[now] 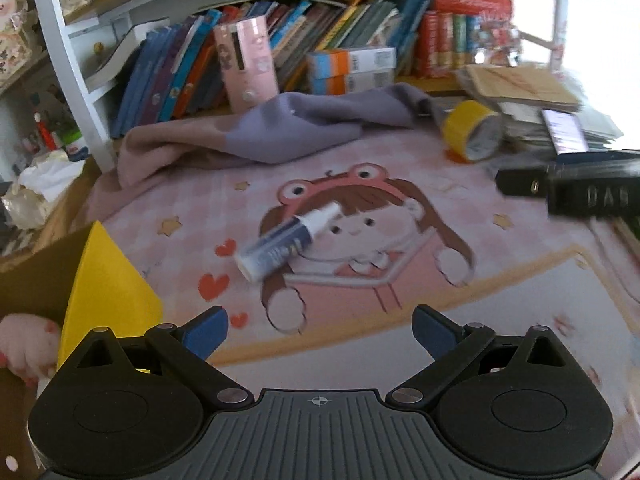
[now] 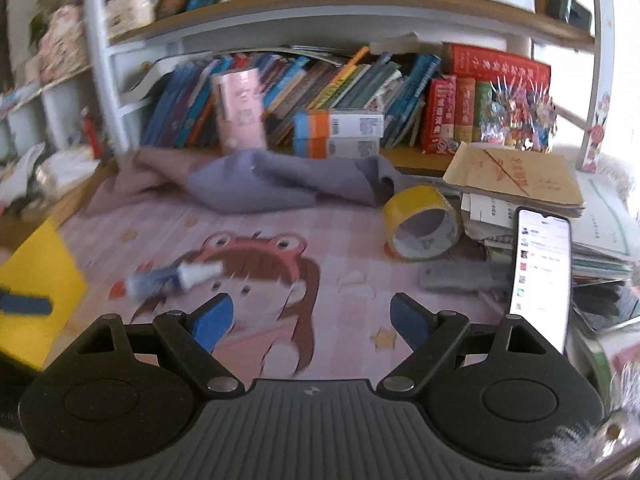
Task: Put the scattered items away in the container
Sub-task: 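Move the left gripper toward the white spray bottle while the right gripper approaches the yellow tape roll, then grasp the white spray bottle with the left gripper while the right gripper grasps the yellow tape roll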
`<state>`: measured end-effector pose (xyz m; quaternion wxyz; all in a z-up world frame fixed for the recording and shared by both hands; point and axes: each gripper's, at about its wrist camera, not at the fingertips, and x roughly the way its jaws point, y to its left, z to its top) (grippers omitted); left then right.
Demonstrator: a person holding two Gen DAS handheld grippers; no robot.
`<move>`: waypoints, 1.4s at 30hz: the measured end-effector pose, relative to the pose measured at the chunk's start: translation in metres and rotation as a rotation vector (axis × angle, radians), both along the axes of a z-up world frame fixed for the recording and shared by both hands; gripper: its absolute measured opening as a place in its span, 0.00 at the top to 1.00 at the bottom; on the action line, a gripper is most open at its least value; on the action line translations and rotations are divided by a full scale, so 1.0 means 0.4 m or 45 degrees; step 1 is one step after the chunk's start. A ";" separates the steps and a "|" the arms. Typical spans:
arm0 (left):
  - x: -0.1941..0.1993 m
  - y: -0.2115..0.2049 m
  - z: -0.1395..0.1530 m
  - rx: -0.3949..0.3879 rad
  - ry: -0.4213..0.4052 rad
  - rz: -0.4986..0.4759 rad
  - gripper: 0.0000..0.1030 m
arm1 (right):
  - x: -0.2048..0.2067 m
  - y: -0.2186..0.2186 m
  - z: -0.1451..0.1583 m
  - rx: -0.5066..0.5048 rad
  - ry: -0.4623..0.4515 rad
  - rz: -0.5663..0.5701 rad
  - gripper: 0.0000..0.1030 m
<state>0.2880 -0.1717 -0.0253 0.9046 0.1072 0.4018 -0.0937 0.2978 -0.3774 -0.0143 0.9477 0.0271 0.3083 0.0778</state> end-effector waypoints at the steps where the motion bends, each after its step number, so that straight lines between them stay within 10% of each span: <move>1: 0.017 -0.003 -0.005 0.010 0.004 0.010 0.03 | 0.030 -0.012 -0.006 0.020 -0.002 -0.009 0.17; 16: 0.245 -0.030 -0.130 0.224 0.051 0.055 0.03 | 0.356 -0.108 -0.132 0.075 -0.021 -0.134 0.26; 26: 0.320 0.004 -0.146 0.012 0.149 -0.036 0.05 | 0.432 -0.147 -0.136 0.139 -0.021 -0.208 0.31; 31: 0.288 -0.019 -0.128 -0.014 0.189 -0.106 0.22 | 0.458 -0.160 -0.147 0.142 -0.006 -0.230 0.46; 35: 0.289 -0.012 -0.118 -0.029 0.220 -0.093 0.53 | 0.476 -0.168 -0.159 0.200 0.030 -0.212 0.63; 42: 0.308 -0.006 -0.149 -0.003 0.264 -0.127 0.57 | 0.493 -0.158 -0.178 0.209 0.060 -0.186 0.74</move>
